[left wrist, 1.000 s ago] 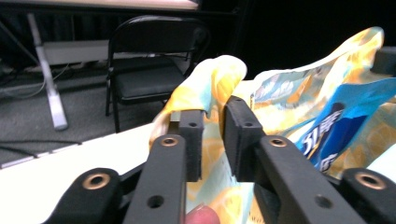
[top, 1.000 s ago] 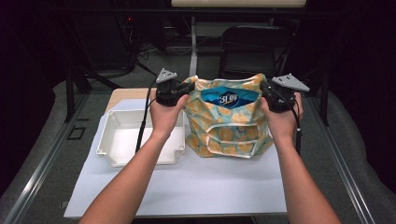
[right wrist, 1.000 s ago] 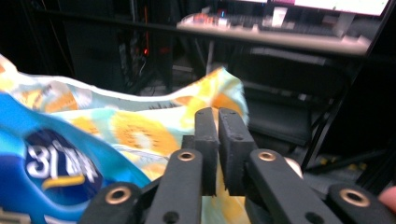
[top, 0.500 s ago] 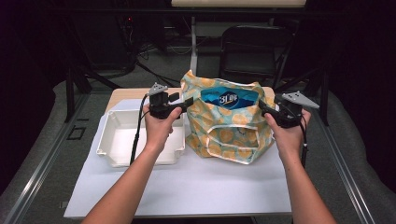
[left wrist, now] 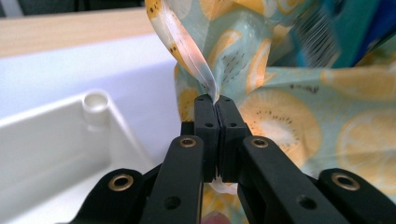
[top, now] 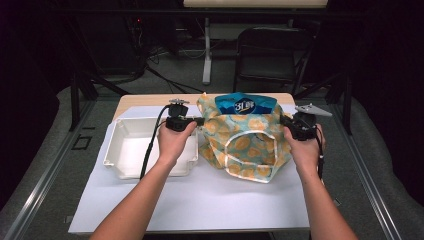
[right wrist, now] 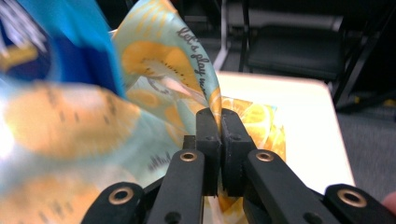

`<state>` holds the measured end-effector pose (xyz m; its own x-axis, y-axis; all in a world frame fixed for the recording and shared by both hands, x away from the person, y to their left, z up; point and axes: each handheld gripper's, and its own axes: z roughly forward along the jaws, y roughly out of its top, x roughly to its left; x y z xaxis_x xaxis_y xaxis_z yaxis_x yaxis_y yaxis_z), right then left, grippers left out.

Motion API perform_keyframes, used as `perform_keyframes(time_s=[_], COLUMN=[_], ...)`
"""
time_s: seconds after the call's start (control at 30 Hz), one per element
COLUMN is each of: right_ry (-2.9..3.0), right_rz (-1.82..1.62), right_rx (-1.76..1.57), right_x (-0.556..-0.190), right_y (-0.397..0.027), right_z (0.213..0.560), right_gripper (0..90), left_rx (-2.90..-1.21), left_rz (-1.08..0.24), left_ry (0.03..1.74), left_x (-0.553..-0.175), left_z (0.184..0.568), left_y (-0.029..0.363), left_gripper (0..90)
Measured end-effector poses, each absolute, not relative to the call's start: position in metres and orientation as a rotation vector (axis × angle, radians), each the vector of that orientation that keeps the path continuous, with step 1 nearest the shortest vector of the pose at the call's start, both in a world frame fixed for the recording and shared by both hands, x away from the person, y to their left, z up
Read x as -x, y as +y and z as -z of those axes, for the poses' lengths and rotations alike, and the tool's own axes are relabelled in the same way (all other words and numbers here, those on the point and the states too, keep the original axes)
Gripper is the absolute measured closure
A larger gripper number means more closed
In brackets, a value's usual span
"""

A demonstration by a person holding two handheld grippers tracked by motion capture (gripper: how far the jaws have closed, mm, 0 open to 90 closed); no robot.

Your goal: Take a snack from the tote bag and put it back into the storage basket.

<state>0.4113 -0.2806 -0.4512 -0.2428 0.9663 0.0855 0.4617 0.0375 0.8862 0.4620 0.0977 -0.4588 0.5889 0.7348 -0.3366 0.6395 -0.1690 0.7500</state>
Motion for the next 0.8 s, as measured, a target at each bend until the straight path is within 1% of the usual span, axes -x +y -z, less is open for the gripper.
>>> perform_keyframes(time_s=[0.03,0.2,0.23,0.27,0.33,0.37,0.4,0.47,0.5,0.53,0.6,0.63,0.67,0.8], right_ry=[1.756,1.801,1.81,1.816,1.812,1.812,1.812,1.798,1.787,1.771,1.757,1.747,1.747,1.713], right_rz=[-1.154,-1.097,-1.089,-1.094,-1.109,-1.166,-1.166,-1.198,-1.204,-1.214,-1.243,-1.26,-1.26,-1.299], right_rx=[-1.445,-1.499,-1.506,-1.511,-1.518,-1.5,-1.5,-1.47,-1.462,-1.455,-1.446,-1.44,-1.44,-1.414], right_x=[-0.411,-0.411,-0.411,-0.41,-0.408,-0.403,-0.403,-0.398,-0.394,-0.39,-0.385,-0.38,-0.38,-0.363], right_y=[-0.281,-0.285,-0.285,-0.285,-0.286,-0.288,-0.288,-0.29,-0.29,-0.292,-0.295,-0.296,-0.296,-0.295], right_z=[0.451,0.479,0.483,0.486,0.49,0.489,0.489,0.485,0.482,0.478,0.474,0.47,0.47,0.464], right_gripper=[88.3,88.3,88.3,87.6,82.3,74.1,74.1,64.6,61.2,57.8,55.5,52.7,52.7,45.3], left_rx=[-1.895,-1.978,-1.99,-1.989,-1.97,-1.951,-1.931,-1.888,-1.855,-1.841,-1.831,-1.824,-1.824,-1.79], left_rz=[-0.127,-0.112,-0.121,-0.132,-0.16,-0.174,-0.186,-0.212,-0.244,-0.257,-0.278,-0.289,-0.29,-0.273], left_ry=[1.117,1.121,1.115,1.111,1.119,1.122,1.126,1.121,1.096,1.076,1.036,1.023,1.016,0.994], left_x=[-0.462,-0.458,-0.457,-0.456,-0.453,-0.451,-0.45,-0.445,-0.439,-0.435,-0.427,-0.423,-0.419,-0.4], left_z=[0.462,0.478,0.48,0.482,0.482,0.48,0.479,0.473,0.467,0.464,0.458,0.456,0.453,0.451], left_y=[0.097,0.089,0.088,0.087,0.088,0.09,0.092,0.099,0.103,0.104,0.106,0.107,0.108,0.109], left_gripper=[89.3,88.9,87.7,84.7,75.7,63.7,63.7,55.3,51.3,49.2,47.4,46.2,46.2,45.7])
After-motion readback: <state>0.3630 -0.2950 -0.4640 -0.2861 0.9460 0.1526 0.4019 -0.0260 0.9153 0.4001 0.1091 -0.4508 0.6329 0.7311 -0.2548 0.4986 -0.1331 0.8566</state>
